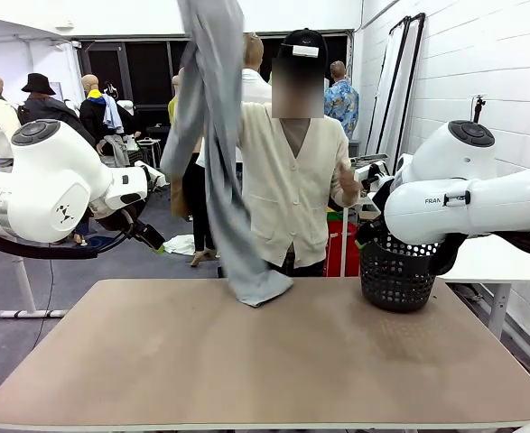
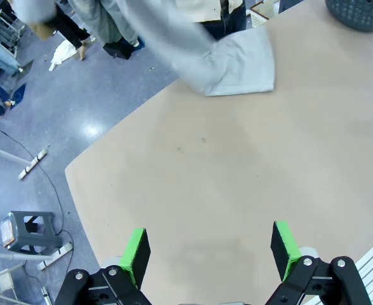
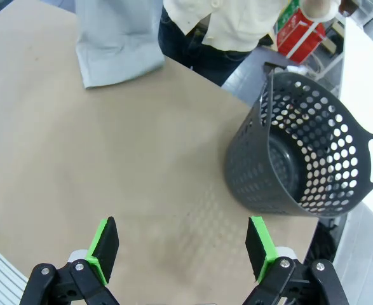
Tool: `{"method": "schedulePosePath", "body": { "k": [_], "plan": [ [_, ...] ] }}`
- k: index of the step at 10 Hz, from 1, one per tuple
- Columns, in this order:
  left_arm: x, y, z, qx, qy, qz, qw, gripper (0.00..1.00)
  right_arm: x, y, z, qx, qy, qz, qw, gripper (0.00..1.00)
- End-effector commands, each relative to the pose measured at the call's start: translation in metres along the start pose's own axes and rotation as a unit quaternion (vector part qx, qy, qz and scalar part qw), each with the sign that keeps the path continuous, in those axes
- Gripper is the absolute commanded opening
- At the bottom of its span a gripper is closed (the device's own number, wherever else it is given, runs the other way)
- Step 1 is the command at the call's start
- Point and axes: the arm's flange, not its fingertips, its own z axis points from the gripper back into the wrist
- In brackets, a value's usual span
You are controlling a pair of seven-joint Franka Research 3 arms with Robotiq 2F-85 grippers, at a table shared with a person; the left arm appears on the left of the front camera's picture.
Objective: Fold the training pants.
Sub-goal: Grab both ends of the Training pants handed by a person.
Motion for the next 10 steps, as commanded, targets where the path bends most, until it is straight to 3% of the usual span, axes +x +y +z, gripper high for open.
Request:
{"method": "schedulePosePath", "body": {
  "k": [1, 10],
  "plan": [
    [0.0006, -0.0002, -0.0013, -0.001, -0.001, -0.002, 1.000, 1.00, -0.0002, -0.0009, 0.0001, -0.002, 0.000, 0.006, 1.000, 1.00],
    [0.0006, -0.0002, -0.0013, -0.001, -0.001, -0.002, 1.000, 1.00, -0.0002, -0.0009, 0.0001, -0.002, 0.000, 0.006, 1.000, 1.00]
  ]
}}
